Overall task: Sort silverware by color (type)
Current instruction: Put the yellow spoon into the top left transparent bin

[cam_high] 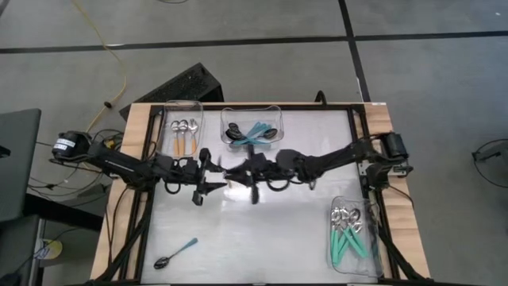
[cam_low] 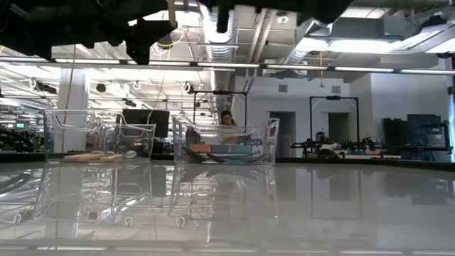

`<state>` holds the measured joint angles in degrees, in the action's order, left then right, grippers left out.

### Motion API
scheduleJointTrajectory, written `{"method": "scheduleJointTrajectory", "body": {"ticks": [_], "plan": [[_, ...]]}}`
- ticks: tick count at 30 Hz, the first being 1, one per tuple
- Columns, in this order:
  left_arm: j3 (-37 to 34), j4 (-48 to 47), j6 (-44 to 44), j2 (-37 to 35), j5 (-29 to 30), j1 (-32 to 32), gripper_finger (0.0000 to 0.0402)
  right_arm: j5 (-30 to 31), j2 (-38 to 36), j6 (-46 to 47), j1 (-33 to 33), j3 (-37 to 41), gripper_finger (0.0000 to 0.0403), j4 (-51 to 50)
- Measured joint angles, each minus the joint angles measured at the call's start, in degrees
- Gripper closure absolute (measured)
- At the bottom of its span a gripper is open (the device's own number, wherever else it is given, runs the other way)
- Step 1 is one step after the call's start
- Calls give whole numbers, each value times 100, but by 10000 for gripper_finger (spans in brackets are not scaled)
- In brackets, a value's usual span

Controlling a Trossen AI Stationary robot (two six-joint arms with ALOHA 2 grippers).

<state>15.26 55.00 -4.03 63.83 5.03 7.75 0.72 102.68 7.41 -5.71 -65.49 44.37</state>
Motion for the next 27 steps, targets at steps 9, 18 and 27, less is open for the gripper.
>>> {"method": "scheduleJointTrajectory", "body": {"ticks": [9, 18, 27], "plan": [[-2, -172, -26, -4, -496, -90, 201, -88, 540, -452, 173, -676, 342, -149], [-2, -212, 74, -4, -368, -161, 236, -83, 567, -597, 178, -697, 342, -403], [-2, -345, 80, -7, -25, -283, 318, 123, 567, -662, 179, -697, 342, -556]]}}
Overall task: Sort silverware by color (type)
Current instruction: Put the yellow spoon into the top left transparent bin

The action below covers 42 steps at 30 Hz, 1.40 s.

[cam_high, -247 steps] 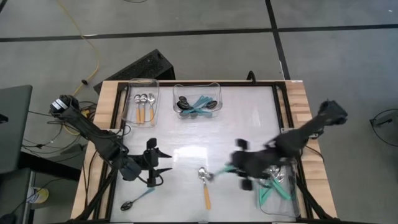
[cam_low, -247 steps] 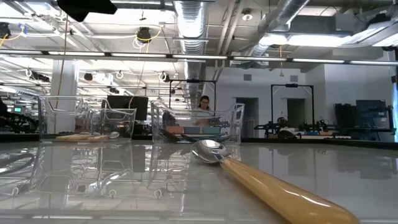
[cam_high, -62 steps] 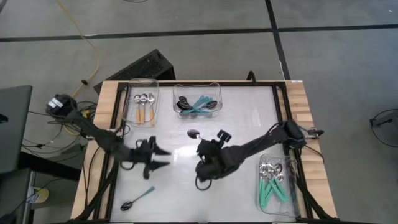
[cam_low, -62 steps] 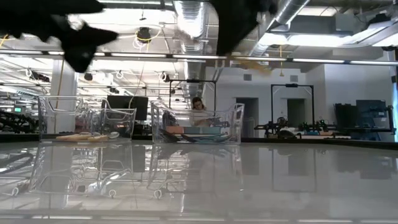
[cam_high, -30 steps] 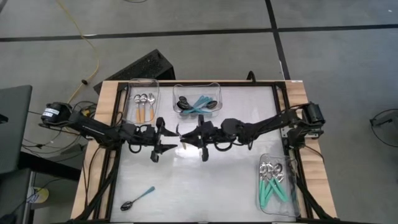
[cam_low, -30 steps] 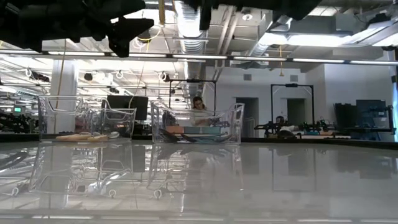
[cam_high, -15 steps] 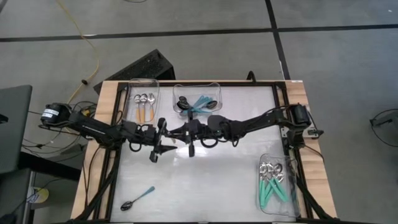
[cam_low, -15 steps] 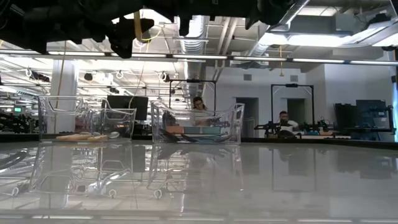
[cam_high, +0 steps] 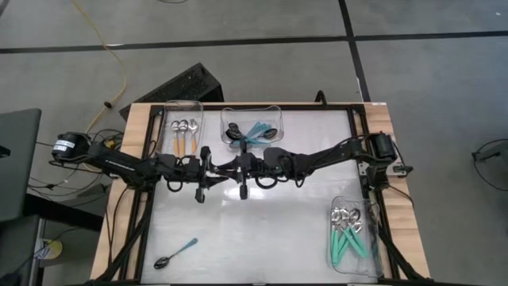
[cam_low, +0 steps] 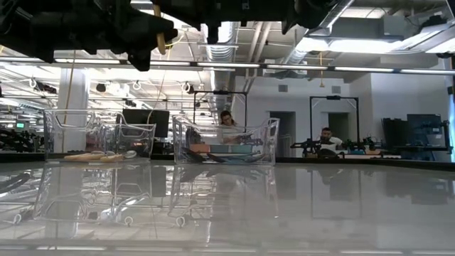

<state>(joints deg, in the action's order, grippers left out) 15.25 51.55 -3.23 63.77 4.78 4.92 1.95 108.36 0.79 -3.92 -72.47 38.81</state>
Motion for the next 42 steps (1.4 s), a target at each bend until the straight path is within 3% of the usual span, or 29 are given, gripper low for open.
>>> {"method": "scheduleJointTrajectory", "body": {"ticks": [2, 6, 14, 16, 19, 23, 26, 32, 37, 42], "plan": [[0, -4, 39, -2, 2, -2, 348, 6, 0, 5, 16, 0, 342, -3], [-2, -69, 60, -2, 43, -8, 353, 11, -4, 76, 47, -2, 324, -163], [-2, -795, -289, -410, 254, -493, 353, 68, -421, -56, 206, -1, 118, -1495], [67, -1482, -487, -838, 257, -883, 353, 102, -741, -81, 267, -2, 82, -2188], [578, -3774, -858, -1616, 257, -1729, 353, 126, -1045, -55, 302, -4, 50, -3046], [1655, -6706, -1035, -2063, 200, -2998, 353, 123, -1212, 12, 223, 0, 40, -3456], [2169, -7849, -989, -2043, 263, -3859, 353, 113, -1212, 5, 194, -2, 41, -3414], [2293, -9037, -948, -1531, 43, -5201, 353, 119, -923, 27, 208, 0, 44, -3365], [2293, -9316, -902, -978, 3, -5658, 352, 104, -855, 72, 170, 0, 44, -3436], [2293, -9510, -941, -562, 41, -5669, 284, 106, -859, 87, 105, 0, 44, -3569]]}}
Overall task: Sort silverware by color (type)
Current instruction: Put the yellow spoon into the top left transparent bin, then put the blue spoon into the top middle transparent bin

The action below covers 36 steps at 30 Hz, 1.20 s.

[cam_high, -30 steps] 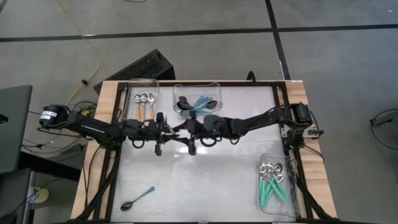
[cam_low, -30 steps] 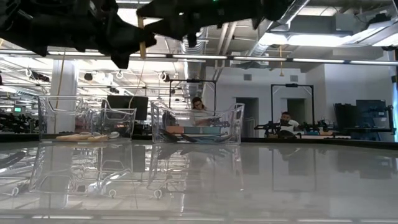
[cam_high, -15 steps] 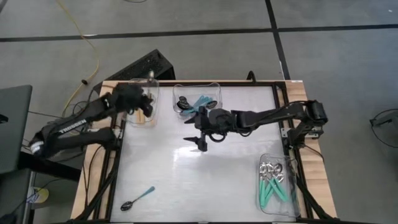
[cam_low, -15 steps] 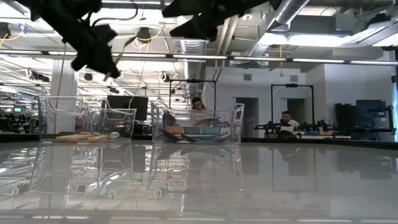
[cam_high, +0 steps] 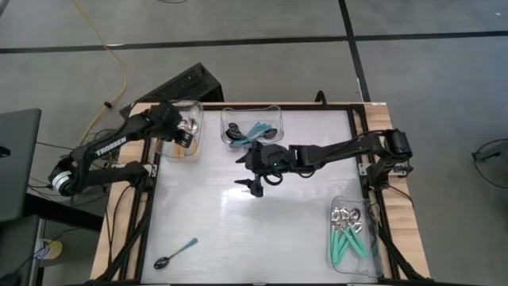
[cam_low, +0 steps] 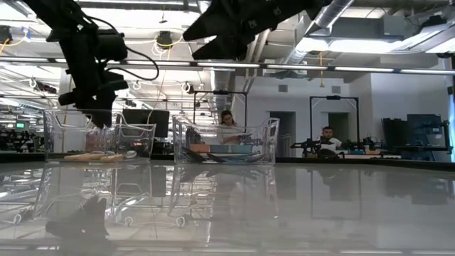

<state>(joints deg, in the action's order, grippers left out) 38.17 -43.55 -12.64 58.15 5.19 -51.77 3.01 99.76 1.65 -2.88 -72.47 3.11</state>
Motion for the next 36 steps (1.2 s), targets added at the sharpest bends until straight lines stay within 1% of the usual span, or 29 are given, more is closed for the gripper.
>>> {"method": "scheduleJointTrajectory", "body": {"ticks": [4, 8, 11, 15, 17, 18, 20, 21, 23, 27, 30, 32, 36], "plan": [[0, -91, -51, 242, 7, 5, 227, -4, -6, -3, -30, 0, 44, -32], [6, -98, -42, 315, -100, 5, 192, -2, -4, -5, -1, 0, 44, -197], [237, -334, -4, 300, -175, 5, 185, -2, -4, -5, 29, 0, 44, -190], [862, -1021, 36, 243, -295, 63, 188, -2, -4, 0, 36, 0, 44, -191], [1019, -1234, -18, 120, -657, 333, 191, -2, -4, 26, 13, 0, 44, -231], [1029, -1227, -50, 41, -1027, 559, 193, -2, -4, 26, -5, 0, 44, -272], [1025, -1239, -165, -136, -1675, 1197, 196, -2, -4, 26, -31, 0, 44, -310], [1008, -1224, -299, -213, -1894, 1598, 197, -2, -4, 26, -50, 0, 44, -318], [922, -1059, -726, -368, -1998, 2525, 200, -3, -4, 26, -52, 0, 44, -321], [850, -488, -1913, -448, -1414, 4598, 206, -4, -4, 37, -50, 0, 44, -444], [852, -183, -2634, -310, -928, 6044, 213, -4, -4, 152, -64, 0, 44, -575], [850, -30, -3109, -144, -634, 6915, 217, -4, -4, 192, -95, 0, 44, -629], [852, 348, -3896, 336, -289, 8347, 223, -4, -4, 347, -172, 0, 44, -536]]}}
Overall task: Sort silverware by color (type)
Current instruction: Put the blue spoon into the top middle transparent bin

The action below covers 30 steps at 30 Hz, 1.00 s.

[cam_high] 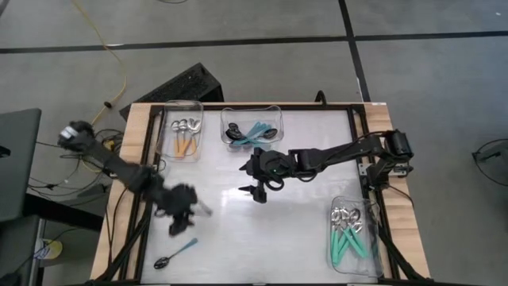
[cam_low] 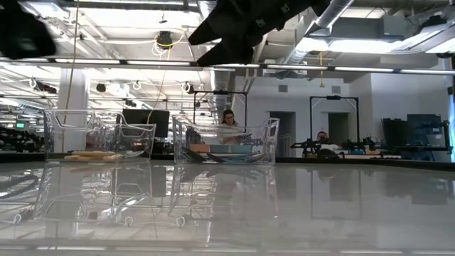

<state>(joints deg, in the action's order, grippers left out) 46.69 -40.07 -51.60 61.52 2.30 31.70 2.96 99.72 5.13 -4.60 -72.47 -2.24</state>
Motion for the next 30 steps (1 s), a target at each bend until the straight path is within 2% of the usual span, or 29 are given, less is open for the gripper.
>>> {"method": "scheduleJointTrajectory", "body": {"ticks": [6, 10, 17, 26, 30], "plan": [[-1, 237, -1259, 1017, 141, 1582, 223, 2, 0, 362, -85, 0, 44, 209], [-2, 238, -2117, 1657, 42, 2175, 223, 3, 0, 647, -152, 0, 44, 226], [150, 348, -2458, 2291, 59, 2689, 223, 483, 0, 986, -380, 0, 44, 282], [156, 728, -2478, 2710, 594, 2905, 223, 497, 0, 1005, -605, 0, 44, 270], [156, 754, -2477, 2966, 531, 2905, 223, 507, 0, 1005, -630, 0, 44, 269]]}}
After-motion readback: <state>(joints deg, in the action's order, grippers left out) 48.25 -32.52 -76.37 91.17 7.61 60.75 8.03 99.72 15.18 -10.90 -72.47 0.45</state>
